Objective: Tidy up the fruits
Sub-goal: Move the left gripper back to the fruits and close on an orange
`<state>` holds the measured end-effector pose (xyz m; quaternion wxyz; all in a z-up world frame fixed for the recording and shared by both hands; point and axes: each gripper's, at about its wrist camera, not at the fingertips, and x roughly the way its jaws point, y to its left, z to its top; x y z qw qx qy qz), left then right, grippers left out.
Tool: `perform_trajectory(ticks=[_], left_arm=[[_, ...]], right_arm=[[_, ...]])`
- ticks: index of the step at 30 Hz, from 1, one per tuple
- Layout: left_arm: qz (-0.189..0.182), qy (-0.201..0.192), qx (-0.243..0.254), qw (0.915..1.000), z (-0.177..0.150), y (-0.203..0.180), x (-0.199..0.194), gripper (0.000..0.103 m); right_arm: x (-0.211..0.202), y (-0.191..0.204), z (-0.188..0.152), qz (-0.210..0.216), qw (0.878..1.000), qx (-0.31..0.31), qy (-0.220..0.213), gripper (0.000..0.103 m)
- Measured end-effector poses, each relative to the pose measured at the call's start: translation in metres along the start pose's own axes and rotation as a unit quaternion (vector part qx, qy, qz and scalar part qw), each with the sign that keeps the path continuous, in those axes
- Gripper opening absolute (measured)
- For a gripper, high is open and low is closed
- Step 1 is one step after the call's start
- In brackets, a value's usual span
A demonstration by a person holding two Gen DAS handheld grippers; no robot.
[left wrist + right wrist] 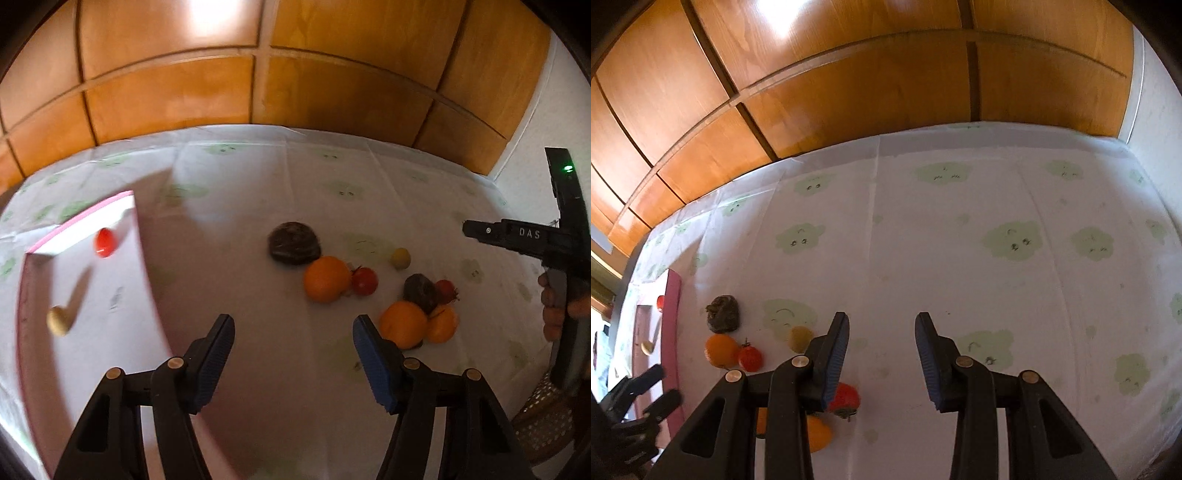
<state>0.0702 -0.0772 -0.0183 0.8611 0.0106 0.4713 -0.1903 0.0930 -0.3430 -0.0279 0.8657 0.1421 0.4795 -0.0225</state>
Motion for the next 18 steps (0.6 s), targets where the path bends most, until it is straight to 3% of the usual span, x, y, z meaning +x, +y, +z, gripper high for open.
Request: perform_trajectory(ticks=[4, 6, 7, 18], left_arm=[[-0.01, 0.017, -0.013, 0.9997, 0.013, -0.007, 0.025, 0.062], [-0.01, 0.026, -0.021, 0.9994, 0.018, -0.007, 0.036, 0.049], [-0.009, 0.033, -0.027, 0.9991, 0.021, -0.008, 0.044, 0.047], [-0.028, 0.036, -0.066, 0.9968, 0.036, -0.01, 0.079, 0.052]], right_arm=[[-0.002, 0.003, 0.001, 0.009, 1.0, 0.0, -0.005, 0.037], [-0.002, 0.003, 0.001, 0.012, 1.0, 0.001, -0.004, 0.037], [-0.002, 0.003, 0.001, 0.013, 1.0, 0.001, -0.003, 0.037], [0.001, 0.005, 0.001, 0.007, 1.0, -0.003, 0.003, 0.037]])
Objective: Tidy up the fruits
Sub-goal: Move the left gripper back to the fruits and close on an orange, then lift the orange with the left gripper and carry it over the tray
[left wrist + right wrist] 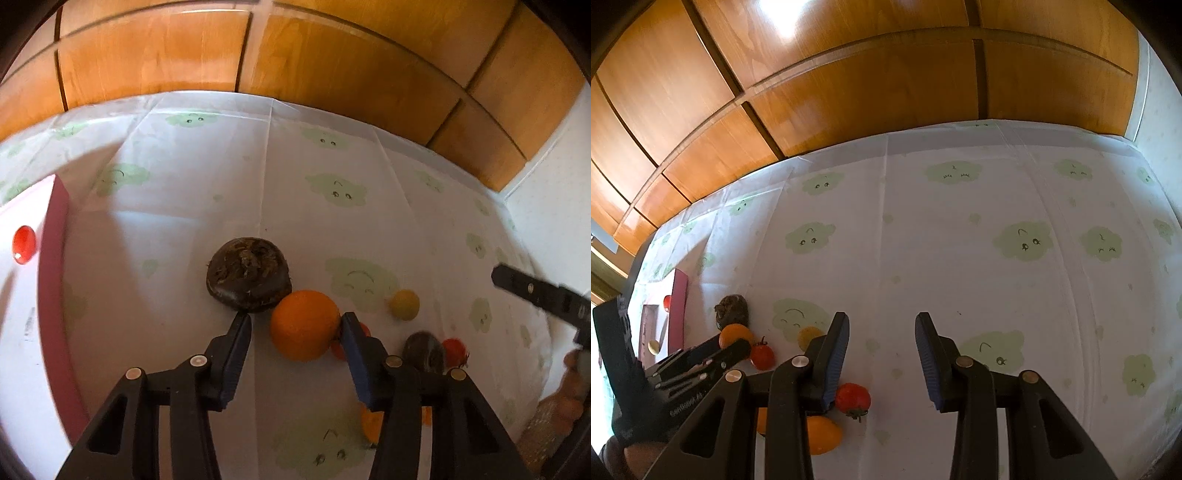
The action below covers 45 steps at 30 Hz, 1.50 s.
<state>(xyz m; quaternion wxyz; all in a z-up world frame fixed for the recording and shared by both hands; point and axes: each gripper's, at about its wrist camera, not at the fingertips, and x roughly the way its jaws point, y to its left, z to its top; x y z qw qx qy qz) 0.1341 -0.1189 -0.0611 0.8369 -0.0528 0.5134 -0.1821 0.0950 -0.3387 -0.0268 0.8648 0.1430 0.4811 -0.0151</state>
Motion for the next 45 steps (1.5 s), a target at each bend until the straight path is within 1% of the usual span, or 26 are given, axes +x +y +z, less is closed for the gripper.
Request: perform_trajectory(ticks=[2, 4, 5, 6, 8, 10, 14, 16, 18, 21, 25, 27, 28, 30, 31, 34, 39, 41, 45], left_arm=[[-0.011, 0.003, -0.011, 0.9999, 0.003, 0.004, 0.002, 0.052], [-0.024, 0.006, -0.019, 0.9995, 0.005, 0.007, 0.003, 0.05], [-0.032, 0.006, -0.019, 0.9993, 0.004, 0.007, 0.003, 0.043], [-0.042, 0.006, -0.017, 0.999, 0.004, 0.006, 0.002, 0.039], [-0.036, 0.005, -0.007, 0.9993, 0.0, 0.005, -0.001, 0.039], [-0.044, 0.006, 0.0, 0.999, -0.006, 0.006, -0.007, 0.039], [-0.047, 0.007, -0.007, 0.9989, -0.015, 0.013, -0.015, 0.039], [-0.042, 0.009, -0.006, 0.9991, -0.022, 0.014, -0.019, 0.039], [-0.028, 0.007, 0.01, 0.9995, -0.03, 0.009, -0.025, 0.039], [-0.012, 0.006, 0.041, 0.9991, -0.045, 0.003, -0.033, 0.039], [0.019, -0.009, 0.093, 0.9955, -0.062, -0.009, -0.04, 0.039], [0.023, -0.011, 0.105, 0.9942, -0.066, -0.012, -0.039, 0.039], [0.021, -0.009, 0.104, 0.9944, -0.066, -0.012, -0.036, 0.039], [0.021, -0.001, 0.1, 0.9948, -0.065, -0.012, -0.028, 0.039], [0.023, -0.003, 0.101, 0.9946, -0.066, -0.013, -0.027, 0.038], [0.027, -0.006, 0.103, 0.9942, -0.067, -0.013, -0.027, 0.038], [0.032, -0.009, 0.114, 0.9929, -0.069, -0.016, -0.025, 0.038], [0.031, -0.013, 0.115, 0.9929, -0.071, -0.016, -0.027, 0.039], [0.024, -0.017, 0.111, 0.9934, -0.073, -0.014, -0.027, 0.039]], right_arm=[[0.001, 0.0, 0.0, -0.002, 1.0, 0.001, 0.002, 0.037], [0.002, -0.001, -0.001, -0.004, 1.0, 0.001, 0.003, 0.037], [0.003, -0.001, -0.001, -0.005, 1.0, 0.002, 0.004, 0.037], [0.004, -0.001, -0.001, -0.006, 1.0, 0.002, 0.004, 0.037], [0.004, -0.001, -0.001, -0.007, 1.0, 0.003, 0.004, 0.037], [0.004, -0.001, -0.001, -0.007, 1.0, 0.003, 0.003, 0.037], [0.004, -0.001, -0.002, -0.008, 1.0, 0.003, 0.003, 0.037], [0.004, 0.0, -0.002, -0.006, 1.0, 0.003, 0.004, 0.037], [0.003, 0.0, -0.002, 0.0, 1.0, 0.003, 0.004, 0.037], [0.002, 0.001, -0.003, 0.01, 1.0, 0.004, 0.005, 0.037], [0.003, 0.003, -0.004, 0.027, 1.0, 0.004, 0.01, 0.037], [0.004, 0.005, -0.005, 0.03, 0.999, 0.0, 0.012, 0.036], [0.005, 0.007, -0.006, 0.035, 0.999, -0.003, 0.017, 0.035], [0.01, 0.01, -0.008, 0.054, 0.998, -0.009, 0.038, 0.034], [0.014, 0.012, -0.011, 0.059, 0.997, -0.014, 0.052, 0.032], [0.026, 0.019, -0.018, 0.052, 0.994, -0.036, 0.094, 0.029], [0.029, 0.026, -0.026, 0.055, 0.99, -0.064, 0.114, 0.029], [0.032, 0.027, -0.03, 0.056, 0.987, -0.076, 0.13, 0.029], [0.034, 0.027, -0.034, 0.044, 0.984, -0.091, 0.144, 0.029]])
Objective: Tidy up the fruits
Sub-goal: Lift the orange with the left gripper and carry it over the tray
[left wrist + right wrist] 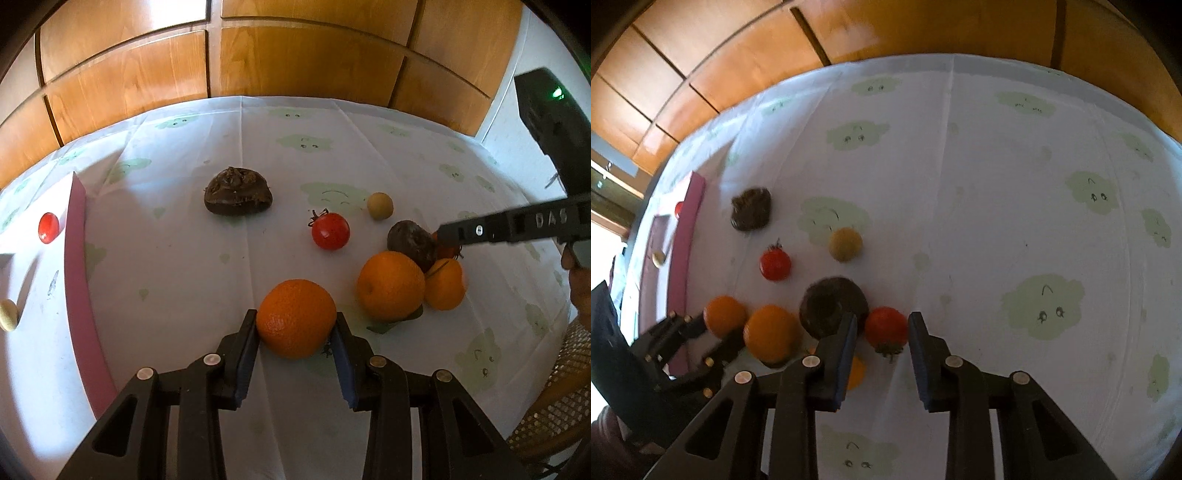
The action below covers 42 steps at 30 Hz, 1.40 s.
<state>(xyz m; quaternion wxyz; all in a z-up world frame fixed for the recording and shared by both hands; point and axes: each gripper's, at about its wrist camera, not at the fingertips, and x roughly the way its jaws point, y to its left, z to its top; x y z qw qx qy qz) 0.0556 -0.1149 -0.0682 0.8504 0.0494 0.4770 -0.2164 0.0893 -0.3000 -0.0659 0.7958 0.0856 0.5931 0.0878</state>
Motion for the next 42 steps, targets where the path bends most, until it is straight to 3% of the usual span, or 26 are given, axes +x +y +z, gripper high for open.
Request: perform_trajectory(ticks=[12, 17, 34, 42], left_arm=[[-0.002, -0.002, -0.006, 1.0, -0.003, 0.001, -0.002, 0.039], [-0.007, -0.003, -0.011, 0.9999, -0.002, 0.002, -0.003, 0.039], [-0.008, -0.007, -0.014, 0.9998, -0.004, 0.003, -0.005, 0.039], [-0.002, -0.011, -0.006, 0.9999, -0.005, 0.001, -0.005, 0.038]], right_arm=[[0.004, -0.006, -0.001, -0.01, 1.0, -0.005, 0.013, 0.029], [0.004, -0.013, 0.002, -0.034, 0.999, 0.005, 0.005, 0.025], [0.024, 0.013, 0.011, -0.074, 0.997, -0.035, -0.008, 0.025], [0.027, 0.011, 0.013, -0.072, 0.997, -0.022, -0.014, 0.026]])
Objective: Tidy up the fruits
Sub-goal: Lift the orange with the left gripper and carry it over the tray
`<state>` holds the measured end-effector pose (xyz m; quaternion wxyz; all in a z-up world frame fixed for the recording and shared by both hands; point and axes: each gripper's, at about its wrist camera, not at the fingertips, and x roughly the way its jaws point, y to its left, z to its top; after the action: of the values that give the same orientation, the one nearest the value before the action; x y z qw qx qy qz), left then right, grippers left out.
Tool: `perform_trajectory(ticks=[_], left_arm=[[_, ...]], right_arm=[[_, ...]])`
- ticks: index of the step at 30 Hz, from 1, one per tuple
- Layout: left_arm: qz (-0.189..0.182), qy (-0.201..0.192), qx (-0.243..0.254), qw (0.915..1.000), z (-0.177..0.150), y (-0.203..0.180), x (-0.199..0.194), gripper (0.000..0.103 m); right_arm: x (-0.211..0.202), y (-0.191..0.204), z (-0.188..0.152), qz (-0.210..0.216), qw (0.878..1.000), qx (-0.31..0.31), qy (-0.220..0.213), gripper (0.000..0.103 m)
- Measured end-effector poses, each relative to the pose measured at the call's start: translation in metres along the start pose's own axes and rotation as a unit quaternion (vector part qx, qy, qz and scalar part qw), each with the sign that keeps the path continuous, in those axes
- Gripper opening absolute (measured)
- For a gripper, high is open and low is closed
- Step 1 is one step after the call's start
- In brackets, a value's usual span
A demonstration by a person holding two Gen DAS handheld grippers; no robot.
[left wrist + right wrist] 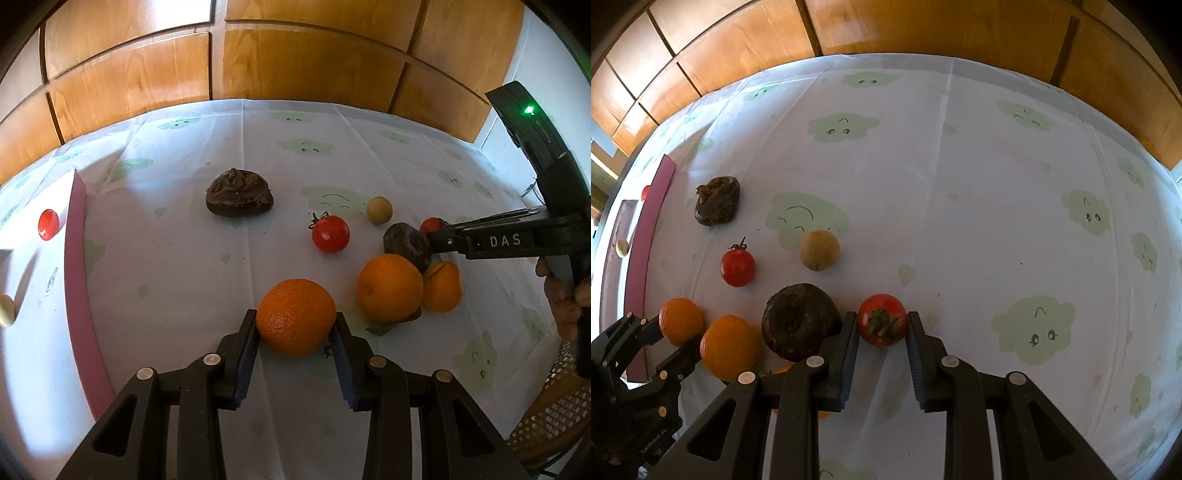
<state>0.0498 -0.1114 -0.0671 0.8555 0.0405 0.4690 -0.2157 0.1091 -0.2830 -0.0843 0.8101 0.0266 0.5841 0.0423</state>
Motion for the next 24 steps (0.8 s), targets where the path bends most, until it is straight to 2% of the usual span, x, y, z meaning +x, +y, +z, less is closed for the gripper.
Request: perform_trajectory(ticks=[8, 16, 20, 24], left_arm=[[0.001, -0.002, 0.0, 1.0, -0.001, 0.0, 0.0, 0.038], [-0.01, -0.004, -0.014, 0.9998, 0.0, 0.005, -0.007, 0.037], [-0.021, -0.016, -0.02, 0.9994, 0.003, 0.01, -0.021, 0.037], [-0.029, -0.044, -0.043, 0.9977, 0.014, 0.021, -0.049, 0.037]], right_arm=[[-0.01, -0.021, -0.009, 0.016, 1.0, 0.018, -0.001, 0.026], [-0.01, -0.012, -0.009, -0.009, 1.0, -0.007, -0.006, 0.026], [-0.012, -0.013, -0.009, -0.009, 1.0, -0.008, -0.008, 0.026], [-0.012, -0.014, -0.01, -0.009, 1.0, -0.01, -0.009, 0.026]])
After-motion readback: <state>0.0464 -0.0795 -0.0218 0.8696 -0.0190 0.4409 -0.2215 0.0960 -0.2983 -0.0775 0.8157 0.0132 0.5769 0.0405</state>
